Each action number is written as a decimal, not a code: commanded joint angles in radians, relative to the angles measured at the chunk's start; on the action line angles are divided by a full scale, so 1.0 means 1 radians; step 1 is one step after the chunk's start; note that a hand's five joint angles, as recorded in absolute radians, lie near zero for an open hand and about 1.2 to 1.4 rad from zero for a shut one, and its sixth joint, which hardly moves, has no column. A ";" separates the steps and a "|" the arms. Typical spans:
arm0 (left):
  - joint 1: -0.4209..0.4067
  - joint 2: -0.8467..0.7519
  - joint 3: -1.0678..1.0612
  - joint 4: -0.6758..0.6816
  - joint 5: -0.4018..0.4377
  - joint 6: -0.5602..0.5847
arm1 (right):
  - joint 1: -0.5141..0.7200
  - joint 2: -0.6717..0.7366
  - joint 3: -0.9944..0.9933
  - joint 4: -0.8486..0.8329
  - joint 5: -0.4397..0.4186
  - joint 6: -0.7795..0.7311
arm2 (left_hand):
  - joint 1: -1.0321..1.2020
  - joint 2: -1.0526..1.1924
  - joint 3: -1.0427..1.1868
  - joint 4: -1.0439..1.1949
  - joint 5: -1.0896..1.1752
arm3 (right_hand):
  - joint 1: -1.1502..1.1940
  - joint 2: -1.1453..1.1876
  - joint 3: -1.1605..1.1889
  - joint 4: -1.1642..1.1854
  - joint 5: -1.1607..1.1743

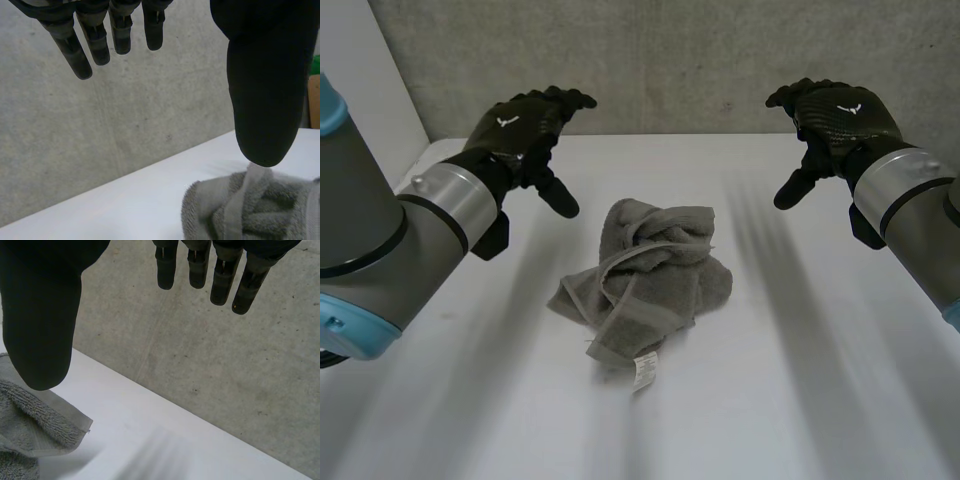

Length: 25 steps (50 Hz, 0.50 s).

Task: Fold the laundry

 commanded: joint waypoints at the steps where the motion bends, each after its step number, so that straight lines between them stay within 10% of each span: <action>1: -0.003 -0.058 0.003 0.005 0.086 0.000 | 0.001 0.008 -0.003 0.037 -0.010 -0.049 | 0.041 0.041 0.041 0.042 0.042 | -0.017 -0.043 -0.034 -0.051 -0.064; 25: -0.090 -0.486 0.388 0.009 0.157 0.000 | -0.075 0.011 0.378 -0.101 -0.084 -0.117 | 0.267 0.267 0.266 0.268 0.268 | -0.017 -0.043 -0.034 -0.051 -0.064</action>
